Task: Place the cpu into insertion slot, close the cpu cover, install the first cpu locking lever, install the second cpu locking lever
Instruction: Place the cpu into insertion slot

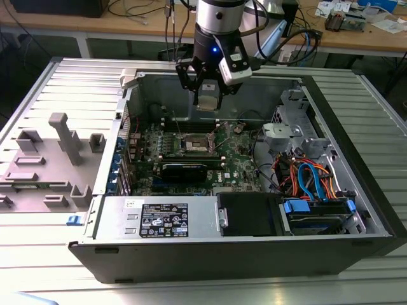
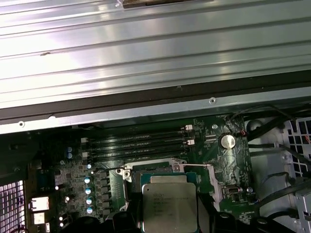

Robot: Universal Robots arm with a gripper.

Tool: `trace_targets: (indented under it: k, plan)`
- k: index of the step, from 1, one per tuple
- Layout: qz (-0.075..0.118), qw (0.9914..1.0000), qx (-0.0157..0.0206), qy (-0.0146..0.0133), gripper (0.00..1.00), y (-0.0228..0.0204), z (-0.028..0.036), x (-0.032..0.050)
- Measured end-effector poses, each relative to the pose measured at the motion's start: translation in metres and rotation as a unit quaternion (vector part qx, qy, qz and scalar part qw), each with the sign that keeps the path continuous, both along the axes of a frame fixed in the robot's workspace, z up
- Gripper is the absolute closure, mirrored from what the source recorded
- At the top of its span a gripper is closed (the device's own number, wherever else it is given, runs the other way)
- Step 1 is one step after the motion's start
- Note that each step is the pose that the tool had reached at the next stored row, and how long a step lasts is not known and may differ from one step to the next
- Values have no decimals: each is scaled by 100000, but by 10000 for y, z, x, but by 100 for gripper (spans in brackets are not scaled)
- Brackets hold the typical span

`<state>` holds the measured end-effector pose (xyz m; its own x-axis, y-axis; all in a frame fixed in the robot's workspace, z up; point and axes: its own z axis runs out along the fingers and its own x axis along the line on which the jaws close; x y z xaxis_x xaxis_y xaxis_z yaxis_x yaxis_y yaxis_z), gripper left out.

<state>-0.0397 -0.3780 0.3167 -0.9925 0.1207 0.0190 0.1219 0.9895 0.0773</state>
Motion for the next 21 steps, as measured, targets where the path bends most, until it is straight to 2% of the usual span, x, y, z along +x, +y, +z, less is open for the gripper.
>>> trace_targets:
  k: [21]
  plan:
    - [-1783,99984,-1,0,45,0,-4,0]
